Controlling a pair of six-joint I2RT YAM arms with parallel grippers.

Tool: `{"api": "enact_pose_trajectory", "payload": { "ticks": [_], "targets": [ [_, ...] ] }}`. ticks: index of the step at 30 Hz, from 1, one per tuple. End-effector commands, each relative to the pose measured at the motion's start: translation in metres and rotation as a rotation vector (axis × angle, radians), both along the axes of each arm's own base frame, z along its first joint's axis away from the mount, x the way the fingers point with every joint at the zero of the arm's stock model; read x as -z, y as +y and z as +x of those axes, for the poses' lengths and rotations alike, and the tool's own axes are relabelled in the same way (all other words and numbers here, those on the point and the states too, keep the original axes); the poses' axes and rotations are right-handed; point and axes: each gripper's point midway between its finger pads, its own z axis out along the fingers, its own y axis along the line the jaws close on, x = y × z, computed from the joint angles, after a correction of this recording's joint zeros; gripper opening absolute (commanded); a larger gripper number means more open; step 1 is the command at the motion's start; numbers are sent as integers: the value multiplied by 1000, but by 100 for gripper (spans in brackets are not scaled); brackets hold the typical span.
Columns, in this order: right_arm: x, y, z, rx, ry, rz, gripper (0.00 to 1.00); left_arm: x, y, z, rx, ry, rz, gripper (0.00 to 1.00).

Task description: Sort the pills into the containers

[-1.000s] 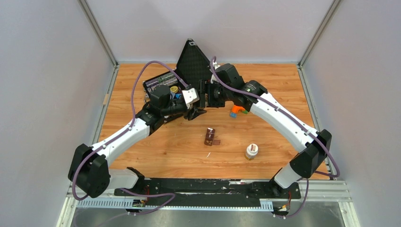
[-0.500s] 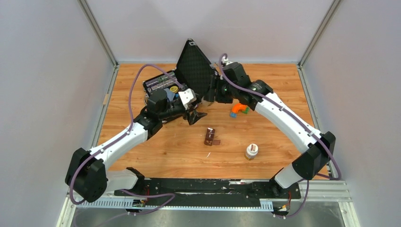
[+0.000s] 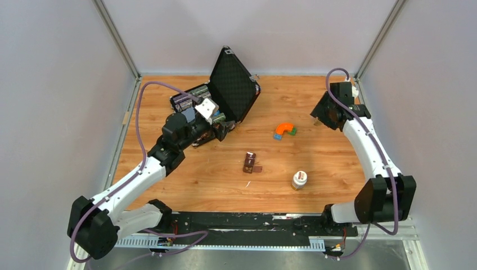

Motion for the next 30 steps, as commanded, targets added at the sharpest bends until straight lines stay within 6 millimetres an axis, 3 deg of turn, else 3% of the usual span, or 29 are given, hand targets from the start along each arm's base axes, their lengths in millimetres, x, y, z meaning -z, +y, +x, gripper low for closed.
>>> {"api": "enact_pose_trajectory", "payload": {
  "ticks": [1, 3, 8, 12, 18, 21, 24, 25, 26, 27, 30],
  "targets": [
    [32, -36, 9, 136, 27, 9, 25, -12, 24, 18, -199, 82, -42, 100],
    [50, -53, 13, 187, 50, 21, 25, -5, 25, 20, -215, 126, -22, 100],
    [80, -72, 25, 234, 102, -17, 26, 0, 20, 21, -215, 187, -72, 100],
    [110, -79, 28, 233, 184, -60, 31, 3, 20, 23, -229, 207, -80, 100],
    [131, -84, 22, 248, 242, -92, 43, -2, 27, 20, -248, 158, -117, 100],
    [131, -84, 22, 236, 245, -99, 56, -1, 30, 26, -287, 182, -133, 100],
    [119, -85, 22, 234, 221, -106, 88, -4, 43, 40, -413, 211, -196, 100],
    [113, -86, 22, 232, 211, -110, 94, 1, 45, 44, -457, 258, -246, 100],
    [105, -87, 23, 229, 195, -115, 97, -2, 53, 49, -520, 268, -274, 100],
    [98, -87, 23, 226, 187, -121, 99, 11, 53, 49, -530, 314, -226, 100],
    [77, -88, 20, 218, 175, -130, 100, 16, 34, 41, -410, 365, -96, 100]
  ]
}}
